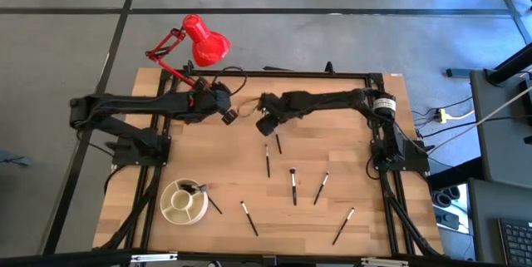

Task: Put items in baskets/containers
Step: Put the black highlighter brush into the white organizer bin

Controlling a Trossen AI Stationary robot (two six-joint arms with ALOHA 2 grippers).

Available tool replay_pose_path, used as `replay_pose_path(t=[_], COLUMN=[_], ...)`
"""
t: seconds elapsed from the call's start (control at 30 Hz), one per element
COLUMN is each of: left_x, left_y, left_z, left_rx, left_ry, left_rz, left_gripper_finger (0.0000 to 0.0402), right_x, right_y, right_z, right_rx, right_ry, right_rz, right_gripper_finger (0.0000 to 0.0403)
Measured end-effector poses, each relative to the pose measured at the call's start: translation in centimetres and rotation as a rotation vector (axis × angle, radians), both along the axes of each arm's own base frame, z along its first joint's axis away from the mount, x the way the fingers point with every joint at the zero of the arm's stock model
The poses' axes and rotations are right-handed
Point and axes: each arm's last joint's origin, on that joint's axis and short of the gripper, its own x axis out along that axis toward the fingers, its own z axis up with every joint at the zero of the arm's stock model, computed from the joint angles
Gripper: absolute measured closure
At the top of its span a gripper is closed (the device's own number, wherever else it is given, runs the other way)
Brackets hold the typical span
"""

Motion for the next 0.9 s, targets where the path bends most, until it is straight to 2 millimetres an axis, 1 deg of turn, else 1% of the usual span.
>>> replay_pose_path(t=[0.07,0.17,0.33,0.4,0.53,0.73,0.9], left_x=[-0.3,-0.7,-1.2,-1.4,-1.5,-1.5,-1.6], left_y=[-0.5,-1.0,-1.4,-1.4,-1.4,-1.4,-1.4], left_z=[0.4,0.5,0.3,0.2,0.1,0.1,0.1], left_rx=[0.001,0.000,0.021,0.025,0.021,0.017,0.016], left_ry=[-0.005,0.013,0.053,0.066,0.075,0.080,0.087], left_rz=[-0.020,-0.035,0.013,0.034,0.042,0.033,0.030], left_gripper_finger=[0.0258,0.0258,0.0258,0.0258,0.0258,0.0258,0.0258], right_x=[-0.3,-0.5,-1.1,-1.2,-1.0,-0.1,0.0], right_y=[-0.5,-0.4,-0.2,-0.2,-0.2,-0.3,-0.2], right_z=[-0.8,-1.7,-2.8,-3.1,-3.8,-4.8,-4.9], right_rx=[0.041,0.078,0.089,0.087,0.092,0.130,0.090], right_ry=[-0.027,-0.041,-0.010,-0.007,-0.014,-0.064,-0.054], right_rz=[-0.025,-0.026,-0.027,-0.026,-0.014,0.057,0.091], right_gripper_finger=[0.0230,0.0228,0.0229,0.0235,0.0265,0.0320,0.0366])
